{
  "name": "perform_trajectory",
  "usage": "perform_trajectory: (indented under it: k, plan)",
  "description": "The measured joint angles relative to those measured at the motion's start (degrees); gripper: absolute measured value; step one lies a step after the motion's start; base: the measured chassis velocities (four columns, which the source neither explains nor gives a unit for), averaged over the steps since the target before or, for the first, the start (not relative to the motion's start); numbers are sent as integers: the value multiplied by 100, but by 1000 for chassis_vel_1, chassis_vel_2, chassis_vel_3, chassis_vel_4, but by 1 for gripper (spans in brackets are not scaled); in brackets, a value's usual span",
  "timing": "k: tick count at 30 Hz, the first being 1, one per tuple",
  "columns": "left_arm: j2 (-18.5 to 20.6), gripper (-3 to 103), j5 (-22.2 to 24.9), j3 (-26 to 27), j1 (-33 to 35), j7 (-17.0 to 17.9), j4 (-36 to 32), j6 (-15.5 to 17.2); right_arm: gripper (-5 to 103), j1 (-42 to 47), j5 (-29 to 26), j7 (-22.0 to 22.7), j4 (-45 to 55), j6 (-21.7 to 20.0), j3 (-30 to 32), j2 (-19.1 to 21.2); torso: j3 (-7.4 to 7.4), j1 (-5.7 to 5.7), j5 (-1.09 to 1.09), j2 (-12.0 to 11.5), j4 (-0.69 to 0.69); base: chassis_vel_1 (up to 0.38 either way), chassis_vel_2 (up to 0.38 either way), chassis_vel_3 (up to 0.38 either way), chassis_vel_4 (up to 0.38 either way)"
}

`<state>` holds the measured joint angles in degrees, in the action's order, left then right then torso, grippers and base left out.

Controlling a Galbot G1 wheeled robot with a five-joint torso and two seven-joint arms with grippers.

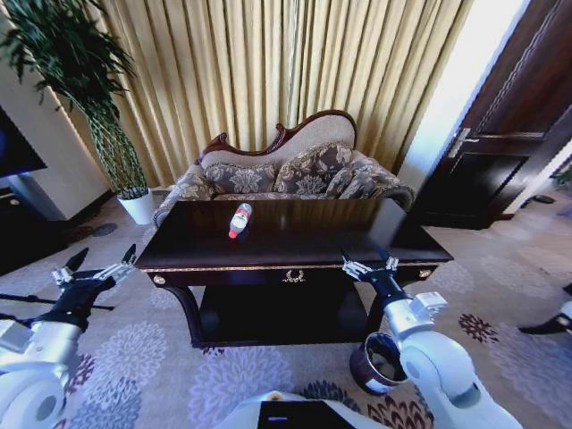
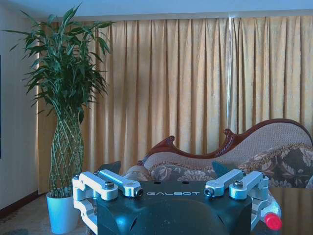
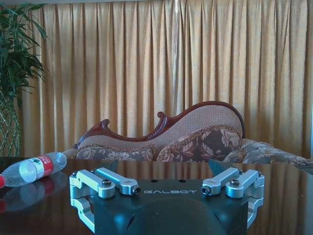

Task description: Move to the front of the table and place the trash on the table into the trash bin.

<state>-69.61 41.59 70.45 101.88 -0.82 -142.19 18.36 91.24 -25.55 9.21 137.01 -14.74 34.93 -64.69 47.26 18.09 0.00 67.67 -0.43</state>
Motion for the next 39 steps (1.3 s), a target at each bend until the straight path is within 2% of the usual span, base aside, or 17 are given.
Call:
perform_trajectory:
  k: [12,19,24,28,31,32,37,39]
  plan:
    - [5,100,2,-7,-6,-6,-6,-3,100,-7,7,-5,12,-7,-19,-19,0,0,0,0,1,-95,90,86,-87]
    - [147,100,26,-48,-46,-9,95,-10,100,-18,7,-9,14,4,-28,-26,-1,-2,0,0,2,-59,67,58,-69]
    - [708,100,210,-173,-343,80,484,7,100,24,-10,-17,17,127,-25,-41,0,0,-1,0,1,-22,26,38,-32]
    - [933,100,260,-257,-494,157,649,19,100,45,-9,-17,19,142,-7,-63,0,0,-1,0,0,0,0,0,0]
    - [1478,100,386,-510,-798,357,1108,-19,100,109,-4,-13,35,152,27,-117,-1,-2,-1,0,0,0,0,0,0]
    - [1478,100,386,-510,-798,357,1108,-19,100,109,-4,-13,35,152,27,-117,-1,-2,-1,0,0,0,0,0,0]
    - [2127,100,598,-946,-1346,549,1664,-46,100,128,7,-3,27,155,66,-159,0,-1,-1,0,2,0,0,0,0]
    - [2216,100,619,-1053,-1497,598,1751,-46,100,145,8,-1,26,155,66,-173,0,-1,-1,0,1,0,0,0,0]
